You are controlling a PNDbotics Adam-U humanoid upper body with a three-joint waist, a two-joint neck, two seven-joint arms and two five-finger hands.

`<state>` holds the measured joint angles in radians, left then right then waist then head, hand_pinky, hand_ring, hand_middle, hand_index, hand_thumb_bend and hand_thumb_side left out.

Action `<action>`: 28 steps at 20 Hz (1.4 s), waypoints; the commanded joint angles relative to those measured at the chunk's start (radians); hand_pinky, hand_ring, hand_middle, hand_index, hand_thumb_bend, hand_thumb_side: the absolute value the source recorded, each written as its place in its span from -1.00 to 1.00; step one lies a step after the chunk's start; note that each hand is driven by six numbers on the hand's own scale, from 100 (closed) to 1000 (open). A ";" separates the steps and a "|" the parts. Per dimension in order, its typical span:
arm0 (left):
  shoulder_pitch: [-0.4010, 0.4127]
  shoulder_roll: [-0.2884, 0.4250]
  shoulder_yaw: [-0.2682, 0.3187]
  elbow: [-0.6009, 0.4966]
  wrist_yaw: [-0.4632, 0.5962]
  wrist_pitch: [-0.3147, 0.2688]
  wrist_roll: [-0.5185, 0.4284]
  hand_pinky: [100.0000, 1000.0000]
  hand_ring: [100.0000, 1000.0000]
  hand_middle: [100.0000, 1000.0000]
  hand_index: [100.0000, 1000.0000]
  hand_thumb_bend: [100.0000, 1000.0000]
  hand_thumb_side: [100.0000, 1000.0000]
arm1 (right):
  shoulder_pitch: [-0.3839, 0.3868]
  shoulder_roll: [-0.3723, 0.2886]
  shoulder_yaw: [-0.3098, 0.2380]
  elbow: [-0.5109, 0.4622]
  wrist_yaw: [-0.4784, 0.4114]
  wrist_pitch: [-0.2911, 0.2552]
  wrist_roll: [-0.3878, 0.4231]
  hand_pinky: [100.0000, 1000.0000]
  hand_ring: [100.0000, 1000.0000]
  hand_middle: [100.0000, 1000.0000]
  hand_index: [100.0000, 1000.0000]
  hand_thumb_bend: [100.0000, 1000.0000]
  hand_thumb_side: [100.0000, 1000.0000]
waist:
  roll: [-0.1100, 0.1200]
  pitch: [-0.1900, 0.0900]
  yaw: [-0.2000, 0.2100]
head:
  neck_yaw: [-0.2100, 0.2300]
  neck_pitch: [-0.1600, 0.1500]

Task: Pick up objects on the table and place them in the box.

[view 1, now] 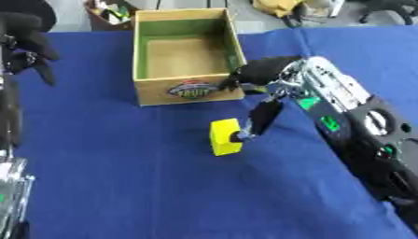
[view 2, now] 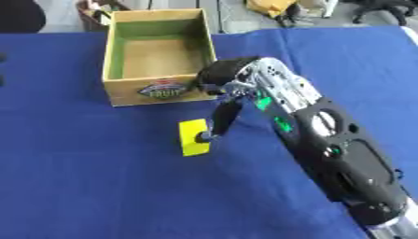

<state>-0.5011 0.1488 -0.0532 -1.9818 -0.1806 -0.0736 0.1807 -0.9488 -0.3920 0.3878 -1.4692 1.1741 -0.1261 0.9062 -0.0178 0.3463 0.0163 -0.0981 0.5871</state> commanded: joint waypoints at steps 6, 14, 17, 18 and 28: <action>-0.004 0.005 -0.004 -0.018 -0.002 0.003 -0.001 -0.67 -0.21 -0.21 0.18 -1.00 0.64 | 0.016 0.011 0.003 0.026 0.032 -0.020 0.001 0.44 0.65 0.62 0.98 -0.10 0.07 | 0.006 -0.016 -0.002 | 0.004 -0.014; 0.010 0.012 -0.003 -0.018 -0.003 0.006 -0.001 -0.67 -0.21 -0.21 0.18 -1.00 0.64 | -0.005 -0.009 -0.003 -0.063 -0.007 -0.044 0.001 0.42 0.63 0.60 0.96 -0.23 0.23 | 0.002 -0.034 -0.014 | 0.010 0.006; 0.014 0.013 -0.002 -0.018 -0.003 0.007 0.000 -0.67 -0.21 -0.21 0.18 -1.00 0.64 | -0.007 -0.014 -0.009 -0.099 -0.001 -0.052 0.001 0.42 0.63 0.60 0.96 -0.24 0.24 | 0.003 -0.038 -0.017 | 0.009 0.008; 0.015 0.013 -0.002 -0.018 -0.003 0.007 0.000 -0.67 -0.21 -0.21 0.18 -1.00 0.64 | -0.006 -0.015 -0.007 -0.102 0.002 -0.055 0.001 0.42 0.64 0.60 0.96 -0.24 0.22 | 0.003 -0.037 -0.016 | 0.009 0.006; 0.014 0.006 -0.005 -0.018 -0.003 0.007 -0.003 -0.67 -0.21 -0.21 0.18 -1.00 0.64 | 0.001 -0.002 0.018 -0.060 0.012 -0.060 0.001 0.41 0.64 0.59 0.97 -0.29 0.01 | 0.010 -0.026 -0.010 | -0.008 -0.004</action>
<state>-0.4783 0.1489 -0.0532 -1.9818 -0.1807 -0.0671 0.1789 -0.9328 -0.3837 0.4075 -1.5279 1.1893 -0.1815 0.9070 -0.0092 0.3396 0.0061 -0.1017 0.5888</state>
